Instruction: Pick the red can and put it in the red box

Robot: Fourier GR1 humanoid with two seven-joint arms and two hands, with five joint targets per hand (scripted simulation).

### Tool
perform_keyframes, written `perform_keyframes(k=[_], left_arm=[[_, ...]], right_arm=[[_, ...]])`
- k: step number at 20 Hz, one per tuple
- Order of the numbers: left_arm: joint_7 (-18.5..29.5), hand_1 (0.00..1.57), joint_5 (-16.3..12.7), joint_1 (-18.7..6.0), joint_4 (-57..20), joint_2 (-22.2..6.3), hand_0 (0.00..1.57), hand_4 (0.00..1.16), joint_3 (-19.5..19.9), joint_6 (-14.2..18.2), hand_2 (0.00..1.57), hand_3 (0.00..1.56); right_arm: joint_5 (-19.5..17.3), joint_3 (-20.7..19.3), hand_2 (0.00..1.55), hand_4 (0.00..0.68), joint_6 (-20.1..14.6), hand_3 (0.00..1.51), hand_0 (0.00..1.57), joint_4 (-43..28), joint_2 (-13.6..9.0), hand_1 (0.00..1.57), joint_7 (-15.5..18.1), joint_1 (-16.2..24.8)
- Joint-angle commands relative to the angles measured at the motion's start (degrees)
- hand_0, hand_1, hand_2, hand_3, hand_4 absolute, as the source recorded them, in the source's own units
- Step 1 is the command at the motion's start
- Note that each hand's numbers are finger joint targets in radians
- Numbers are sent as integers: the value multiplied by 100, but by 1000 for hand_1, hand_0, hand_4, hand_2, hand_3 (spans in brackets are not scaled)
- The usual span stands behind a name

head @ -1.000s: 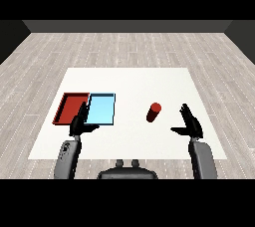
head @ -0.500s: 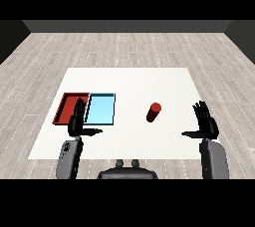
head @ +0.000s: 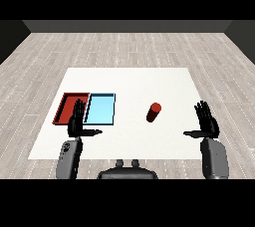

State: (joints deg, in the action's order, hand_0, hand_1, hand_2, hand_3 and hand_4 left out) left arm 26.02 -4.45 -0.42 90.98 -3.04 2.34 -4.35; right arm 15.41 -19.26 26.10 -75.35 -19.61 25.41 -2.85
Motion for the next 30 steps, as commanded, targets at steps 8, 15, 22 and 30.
perform_keyframes(k=[8, 15, 22, 30], left_arm=[[-29, 0, -212, -231, -109, -60, 0, 0, 231, -64, 0, 0], [209, 0, -58, 66, -68, 173, 0, 0, -49, -25, 0, 0], [258, 0, -191, 23, -135, -16, 0, 0, 206, -145, 0, 0], [-250, 0, -38, -16, 301, 236, 0, 0, -58, 234, 0, 0]], right_arm=[[-293, 136, 0, 0, -143, 0, 0, 691, 70, 0, -76, -711], [96, 48, 0, 0, -2, 0, 0, 228, -9, 0, -776, -588], [68, 386, 0, 0, -181, 0, 0, 989, 504, 0, -801, -1141], [-35, 569, 0, 0, -361, 0, 0, 1240, 840, 0, -400, -1035]])
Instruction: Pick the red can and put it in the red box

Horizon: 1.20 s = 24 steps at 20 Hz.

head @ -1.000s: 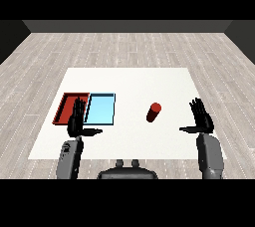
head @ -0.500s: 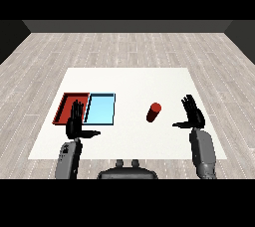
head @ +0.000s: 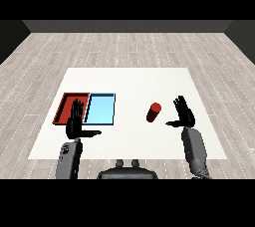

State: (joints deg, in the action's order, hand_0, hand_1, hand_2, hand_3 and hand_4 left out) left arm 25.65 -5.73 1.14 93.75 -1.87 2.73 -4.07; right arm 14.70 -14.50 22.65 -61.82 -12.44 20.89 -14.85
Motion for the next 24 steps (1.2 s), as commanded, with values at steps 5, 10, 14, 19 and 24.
perform_keyframes(k=[5, 10, 14, 19, 24], left_arm=[[-3, 0, -117, 471, 370, -23, 0, 0, -61, -201, 0, 0], [-67, 0, -20, 245, 231, -45, 0, 0, -15, -102, 0, 0], [-207, 0, -146, -303, -79, -83, 0, 0, 123, -73, 0, 0], [-138, 0, 135, 126, 212, 147, 0, 0, -189, 103, 0, 0], [-34, 0, -283, 9, 16, -75, 0, 0, 108, -302, 0, 0]], right_arm=[[-4, 193, 0, 0, -168, 0, 0, 309, 313, 0, 152, -91], [12, 246, 0, 0, -151, 0, 0, 724, 322, 0, 181, -381], [-67, 425, 0, 0, -258, 0, 0, 600, 556, 0, 385, -83], [184, 334, 0, 0, -372, 0, 0, 849, 570, 0, 27, -619], [11, 413, 0, 0, -463, 0, 0, 1284, 561, 0, 250, -837]])
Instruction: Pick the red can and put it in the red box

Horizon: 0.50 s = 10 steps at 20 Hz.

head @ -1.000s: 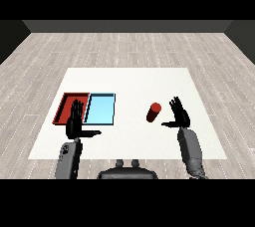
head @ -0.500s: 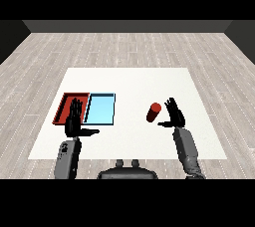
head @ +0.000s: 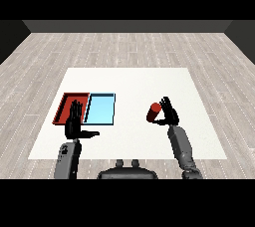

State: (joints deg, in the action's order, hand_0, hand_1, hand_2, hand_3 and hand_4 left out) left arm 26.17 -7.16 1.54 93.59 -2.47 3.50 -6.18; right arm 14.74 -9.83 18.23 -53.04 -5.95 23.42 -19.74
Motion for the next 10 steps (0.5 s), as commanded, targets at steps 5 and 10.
perform_keyframes(k=[5, 10], left_arm=[[443, 0, 64, 233, -185, 91, 0, 0, -65, -104, 0, 0], [-178, 0, 69, 167, 373, 25, 0, 0, -75, 77, 0, 0]], right_arm=[[-2, 111, 0, 0, -285, 0, 0, 49, 78, 0, -220, -209], [34, 73, 0, 0, -229, 0, 0, 419, 32, 0, -123, -321]])
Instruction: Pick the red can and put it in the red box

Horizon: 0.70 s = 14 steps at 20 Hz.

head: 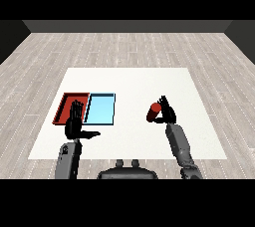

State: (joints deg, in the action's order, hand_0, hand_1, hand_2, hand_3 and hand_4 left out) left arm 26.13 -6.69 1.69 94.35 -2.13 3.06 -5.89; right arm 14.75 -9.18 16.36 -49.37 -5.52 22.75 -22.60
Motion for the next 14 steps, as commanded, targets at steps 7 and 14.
perform_keyframes(k=[7, 14], left_arm=[[37, 0, -55, -577, -515, -36, 0, 0, 151, 39, 0, 0], [185, 0, -76, -124, -226, -58, 0, 0, 131, -62, 0, 0]], right_arm=[[-136, -46, 0, 0, -154, 0, 0, 801, -35, 0, 406, -415], [-182, 21, 0, 0, -123, 0, 0, 1104, 31, 0, 469, -626]])
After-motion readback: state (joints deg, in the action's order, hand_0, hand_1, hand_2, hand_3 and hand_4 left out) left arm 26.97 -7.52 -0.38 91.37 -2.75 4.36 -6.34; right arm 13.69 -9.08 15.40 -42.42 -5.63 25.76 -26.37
